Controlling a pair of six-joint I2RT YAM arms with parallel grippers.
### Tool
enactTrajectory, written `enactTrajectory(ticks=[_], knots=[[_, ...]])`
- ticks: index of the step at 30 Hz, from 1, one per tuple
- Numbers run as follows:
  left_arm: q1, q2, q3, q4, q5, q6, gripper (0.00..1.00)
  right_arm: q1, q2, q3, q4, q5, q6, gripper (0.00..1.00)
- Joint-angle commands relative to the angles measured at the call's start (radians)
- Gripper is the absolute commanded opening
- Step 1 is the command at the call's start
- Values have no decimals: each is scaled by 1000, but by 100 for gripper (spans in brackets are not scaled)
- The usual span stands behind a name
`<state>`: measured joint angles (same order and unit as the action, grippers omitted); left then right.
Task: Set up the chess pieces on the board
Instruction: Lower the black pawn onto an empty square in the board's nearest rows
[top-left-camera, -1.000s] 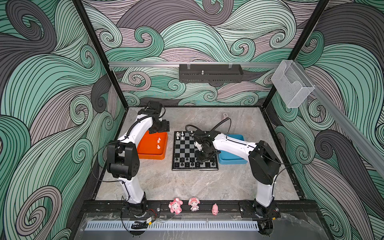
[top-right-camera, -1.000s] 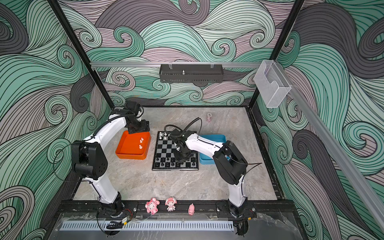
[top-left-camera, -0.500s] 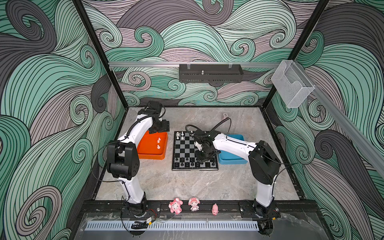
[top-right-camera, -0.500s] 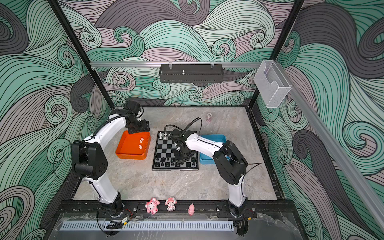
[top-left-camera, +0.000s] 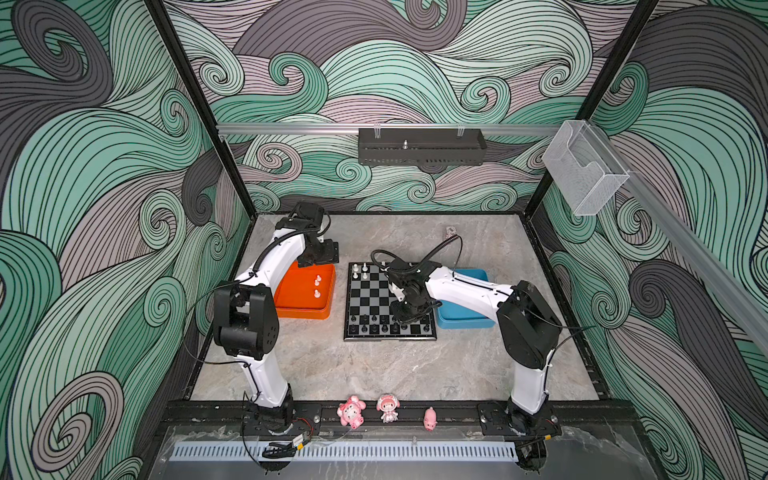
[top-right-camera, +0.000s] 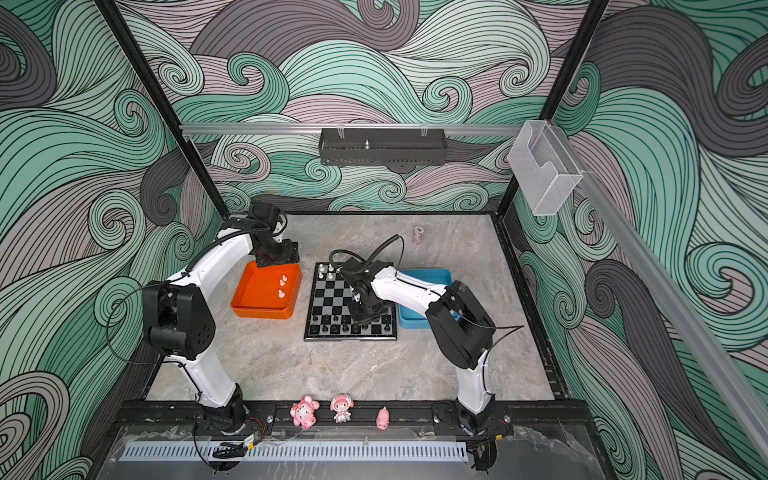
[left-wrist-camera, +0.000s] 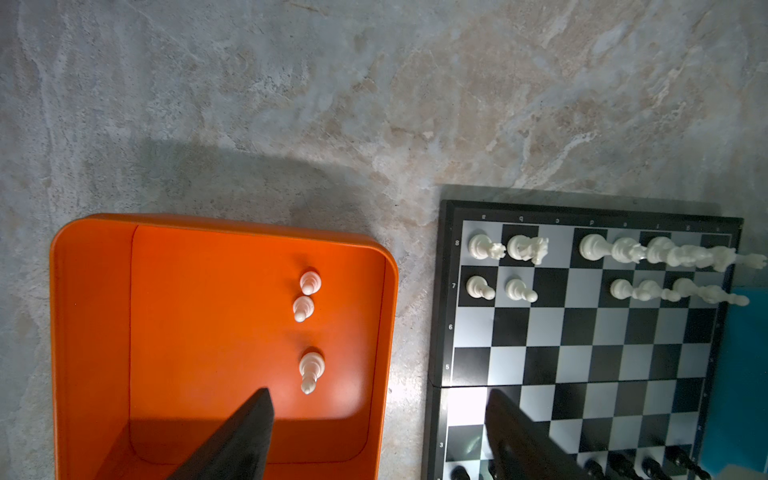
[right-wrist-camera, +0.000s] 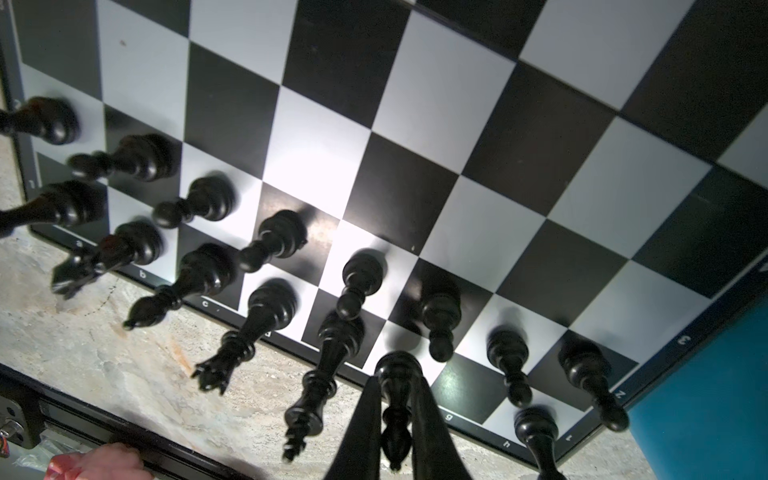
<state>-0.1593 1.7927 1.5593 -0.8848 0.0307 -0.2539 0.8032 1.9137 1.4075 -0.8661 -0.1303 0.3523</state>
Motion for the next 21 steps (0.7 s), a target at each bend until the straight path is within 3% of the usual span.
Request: enactTrajectory(ticks=[1, 21], knots=[[3, -1, -1, 3, 5, -5, 83, -4, 10, 2, -27, 25, 2, 15], [4, -3, -2, 3, 5, -3, 83, -4, 18, -1, -29, 17, 2, 17]])
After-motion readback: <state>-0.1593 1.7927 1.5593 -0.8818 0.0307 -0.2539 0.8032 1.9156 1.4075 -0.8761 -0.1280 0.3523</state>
